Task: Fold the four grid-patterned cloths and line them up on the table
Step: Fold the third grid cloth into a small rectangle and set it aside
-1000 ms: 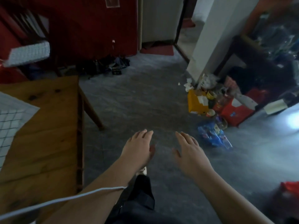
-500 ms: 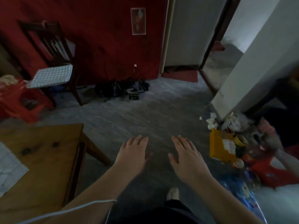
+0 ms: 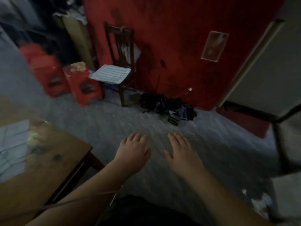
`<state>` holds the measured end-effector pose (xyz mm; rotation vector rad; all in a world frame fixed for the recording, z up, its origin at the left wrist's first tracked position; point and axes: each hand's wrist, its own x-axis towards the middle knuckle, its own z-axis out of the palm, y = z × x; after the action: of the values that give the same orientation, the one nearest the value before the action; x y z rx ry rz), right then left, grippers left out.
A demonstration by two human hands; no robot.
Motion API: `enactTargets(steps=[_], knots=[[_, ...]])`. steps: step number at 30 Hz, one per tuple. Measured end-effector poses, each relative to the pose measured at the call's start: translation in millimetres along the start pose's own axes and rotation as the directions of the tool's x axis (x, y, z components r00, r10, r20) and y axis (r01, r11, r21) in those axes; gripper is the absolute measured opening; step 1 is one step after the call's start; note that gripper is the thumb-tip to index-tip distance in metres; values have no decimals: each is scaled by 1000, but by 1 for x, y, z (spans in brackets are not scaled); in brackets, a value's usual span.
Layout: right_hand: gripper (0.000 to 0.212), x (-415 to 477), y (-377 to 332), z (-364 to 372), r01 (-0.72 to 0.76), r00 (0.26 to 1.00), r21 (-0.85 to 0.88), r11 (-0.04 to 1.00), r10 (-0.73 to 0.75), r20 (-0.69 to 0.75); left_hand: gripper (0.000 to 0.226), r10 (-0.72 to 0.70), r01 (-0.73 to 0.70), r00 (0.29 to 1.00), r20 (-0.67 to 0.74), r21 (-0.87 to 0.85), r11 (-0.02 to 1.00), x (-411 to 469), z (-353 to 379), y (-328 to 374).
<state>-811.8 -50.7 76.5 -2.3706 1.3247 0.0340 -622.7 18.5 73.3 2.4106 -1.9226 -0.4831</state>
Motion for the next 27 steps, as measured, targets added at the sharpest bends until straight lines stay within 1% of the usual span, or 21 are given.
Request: enactTargets(steps=[4,9,12,15,18,20,24,27], knots=[[68,87,-15,-16,157,987,2,988,-157,43,65,-170,168,985,-21,-67,983,49,-14,-26],[69,209,-50,-17,284,956,-38,958,-280,88,65,-335,326,941,-48,-141,935,123,-27,-88],[68,285,-83,-21,350,934,-53,935,-344,98,65,-398,386,916,-46,-162,908,170,-44,-138],[68,356,-127,-31,419,905,-85,904,-408,124,65,-427,417,904,-20,-169,893,210,-69,-186],[70,418,-172,-36,508,859,-126,852,-491,141,65,-477,465,878,-40,-160,871,241,-92,-231],[69,451,-198,-35,555,828,-124,822,-534,170,65,-544,529,837,-51,-176,830,256,-104,-257],[69,515,-241,-28,638,759,-95,764,-603,245,66,-686,658,727,-27,-260,707,280,-119,-305],[69,566,-278,-15,709,681,-69,701,-657,323,66,-777,739,629,-13,-298,604,295,-121,-340]])
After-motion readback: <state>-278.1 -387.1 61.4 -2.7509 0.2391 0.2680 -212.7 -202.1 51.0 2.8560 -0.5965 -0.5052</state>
